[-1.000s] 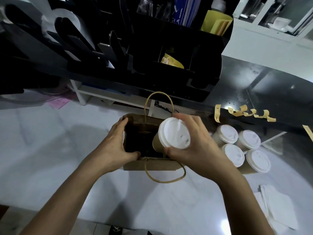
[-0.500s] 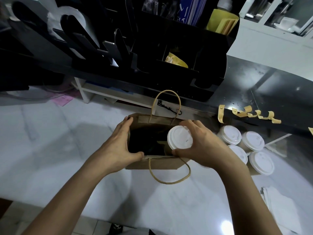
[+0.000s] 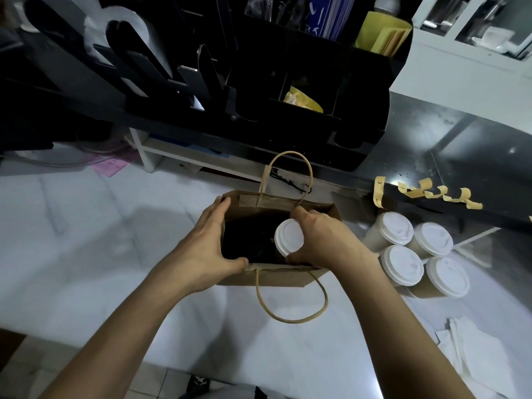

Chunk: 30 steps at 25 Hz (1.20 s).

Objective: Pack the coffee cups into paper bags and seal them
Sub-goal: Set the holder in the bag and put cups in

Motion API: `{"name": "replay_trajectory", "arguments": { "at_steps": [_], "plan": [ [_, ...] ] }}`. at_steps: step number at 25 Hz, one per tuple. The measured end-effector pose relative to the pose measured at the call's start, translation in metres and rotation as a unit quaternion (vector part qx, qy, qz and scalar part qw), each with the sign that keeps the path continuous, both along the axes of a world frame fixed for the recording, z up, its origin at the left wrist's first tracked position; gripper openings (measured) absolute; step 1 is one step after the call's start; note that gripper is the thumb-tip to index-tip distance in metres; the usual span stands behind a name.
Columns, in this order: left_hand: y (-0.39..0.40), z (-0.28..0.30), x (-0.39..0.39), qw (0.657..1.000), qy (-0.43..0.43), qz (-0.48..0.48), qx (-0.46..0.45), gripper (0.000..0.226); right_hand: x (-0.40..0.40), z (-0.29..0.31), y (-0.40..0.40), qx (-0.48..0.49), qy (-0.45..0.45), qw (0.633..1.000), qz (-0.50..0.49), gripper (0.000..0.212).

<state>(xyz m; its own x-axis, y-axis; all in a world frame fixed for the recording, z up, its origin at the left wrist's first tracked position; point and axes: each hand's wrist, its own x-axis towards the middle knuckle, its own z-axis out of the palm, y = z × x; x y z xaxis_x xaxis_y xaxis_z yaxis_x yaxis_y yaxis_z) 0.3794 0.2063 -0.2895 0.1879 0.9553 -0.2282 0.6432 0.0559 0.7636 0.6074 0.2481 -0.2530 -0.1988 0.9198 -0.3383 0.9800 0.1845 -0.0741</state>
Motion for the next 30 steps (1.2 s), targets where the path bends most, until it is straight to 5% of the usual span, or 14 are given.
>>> {"name": "replay_trajectory", "arguments": {
  "at_steps": [22,30],
  "plan": [
    [0.000,-0.001,0.002,1.000,0.004,0.005,-0.014,0.117,0.001,-0.019,0.006,-0.022,-0.011,1.000,-0.009,0.082],
    [-0.001,-0.001,0.001,1.000,0.002,0.002,-0.012,0.117,-0.007,-0.032,0.008,-0.020,-0.040,0.999,0.012,0.062]
  ]
}}
